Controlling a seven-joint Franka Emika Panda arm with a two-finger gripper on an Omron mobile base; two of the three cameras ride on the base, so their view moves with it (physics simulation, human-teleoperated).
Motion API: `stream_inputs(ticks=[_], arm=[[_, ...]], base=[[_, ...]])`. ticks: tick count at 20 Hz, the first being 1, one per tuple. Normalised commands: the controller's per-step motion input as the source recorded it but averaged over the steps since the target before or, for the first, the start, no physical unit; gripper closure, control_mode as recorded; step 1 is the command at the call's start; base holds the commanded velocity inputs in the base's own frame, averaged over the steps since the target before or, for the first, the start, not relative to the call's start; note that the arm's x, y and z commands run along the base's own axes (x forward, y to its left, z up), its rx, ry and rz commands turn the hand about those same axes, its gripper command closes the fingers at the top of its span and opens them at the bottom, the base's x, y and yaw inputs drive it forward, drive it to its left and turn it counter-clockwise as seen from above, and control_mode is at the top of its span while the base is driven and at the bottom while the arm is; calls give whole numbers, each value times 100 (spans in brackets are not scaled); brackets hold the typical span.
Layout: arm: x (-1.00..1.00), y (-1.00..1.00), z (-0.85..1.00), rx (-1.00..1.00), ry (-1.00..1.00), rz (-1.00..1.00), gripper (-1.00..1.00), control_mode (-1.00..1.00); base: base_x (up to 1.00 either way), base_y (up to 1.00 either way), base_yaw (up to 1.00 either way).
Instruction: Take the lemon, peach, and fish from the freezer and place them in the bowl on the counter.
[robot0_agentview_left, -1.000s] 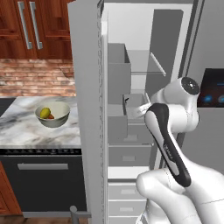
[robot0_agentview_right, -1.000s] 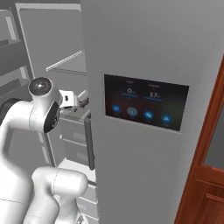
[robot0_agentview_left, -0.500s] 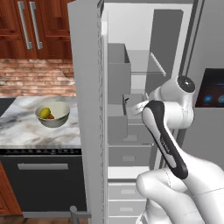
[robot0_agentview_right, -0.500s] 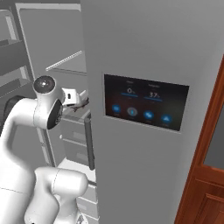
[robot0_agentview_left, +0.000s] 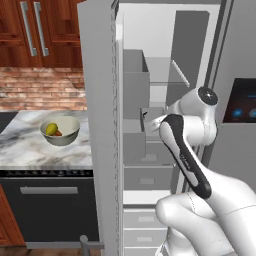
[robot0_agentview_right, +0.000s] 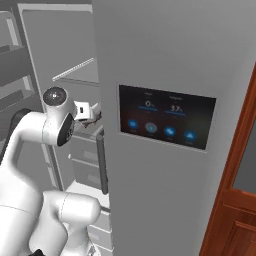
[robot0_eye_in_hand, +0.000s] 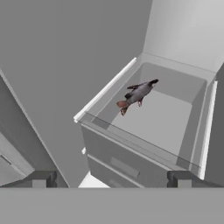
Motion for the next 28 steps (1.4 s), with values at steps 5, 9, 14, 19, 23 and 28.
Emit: stream_inputs(ticks=[5, 9, 14, 19, 23, 28], arm=[[15, 0, -8, 0, 0, 0, -100, -100], [27, 0, -20, 0, 1, 0, -100, -100], [42, 0, -19, 0, 4, 0, -100, -100], [40, 0, -3, 2, 1, 0, -100, -100], [36, 0, -2, 2, 1, 0, -100, -100], [28, 0, 0, 1, 1, -1, -100, -100]], base=[[0, 0, 0], [0, 0, 0], [0, 0, 0], [0, 0, 0], [0, 0, 0], [0, 0, 0]])
